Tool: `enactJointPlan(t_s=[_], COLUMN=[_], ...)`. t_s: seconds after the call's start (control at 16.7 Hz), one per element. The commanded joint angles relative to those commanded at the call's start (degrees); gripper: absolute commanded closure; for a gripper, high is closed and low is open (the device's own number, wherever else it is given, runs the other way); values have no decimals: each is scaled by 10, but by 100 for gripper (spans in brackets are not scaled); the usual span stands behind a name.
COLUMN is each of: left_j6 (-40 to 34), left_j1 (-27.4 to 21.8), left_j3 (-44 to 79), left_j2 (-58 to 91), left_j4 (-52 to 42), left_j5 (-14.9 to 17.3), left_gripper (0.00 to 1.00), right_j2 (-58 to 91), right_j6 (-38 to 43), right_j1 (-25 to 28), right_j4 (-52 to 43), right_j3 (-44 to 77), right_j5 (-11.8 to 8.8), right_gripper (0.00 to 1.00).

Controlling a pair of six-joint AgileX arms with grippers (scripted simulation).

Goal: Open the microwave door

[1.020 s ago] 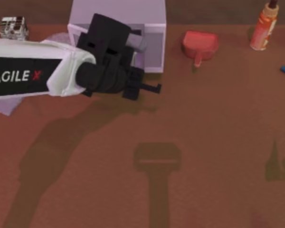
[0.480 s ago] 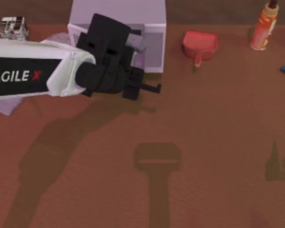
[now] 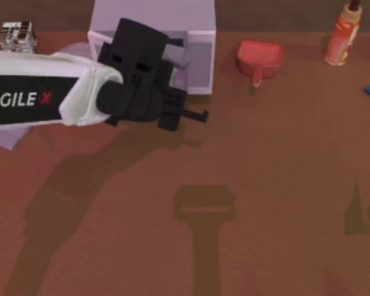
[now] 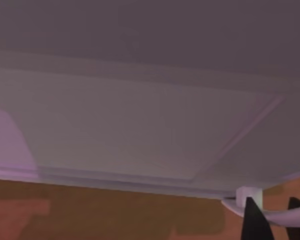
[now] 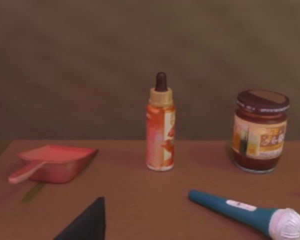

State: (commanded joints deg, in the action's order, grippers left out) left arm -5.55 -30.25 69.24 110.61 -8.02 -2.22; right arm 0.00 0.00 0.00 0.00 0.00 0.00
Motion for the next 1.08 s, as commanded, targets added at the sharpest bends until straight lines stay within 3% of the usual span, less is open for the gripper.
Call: enactJointPlan(t_s=[0.3,1.08], left_j6=[25,25], left_j1=[12,12], left_j3=[-16,-16], left_j2=[-13,-13], left_j4=[7,7], left_j5=[16,16], left_gripper=[100,100], right_j2=[0,0], right_j6=[0,0], right_j1=[0,0], right_j4=[0,0], right_j3=[0,0], right_j5=[0,0], right_gripper=[0,0])
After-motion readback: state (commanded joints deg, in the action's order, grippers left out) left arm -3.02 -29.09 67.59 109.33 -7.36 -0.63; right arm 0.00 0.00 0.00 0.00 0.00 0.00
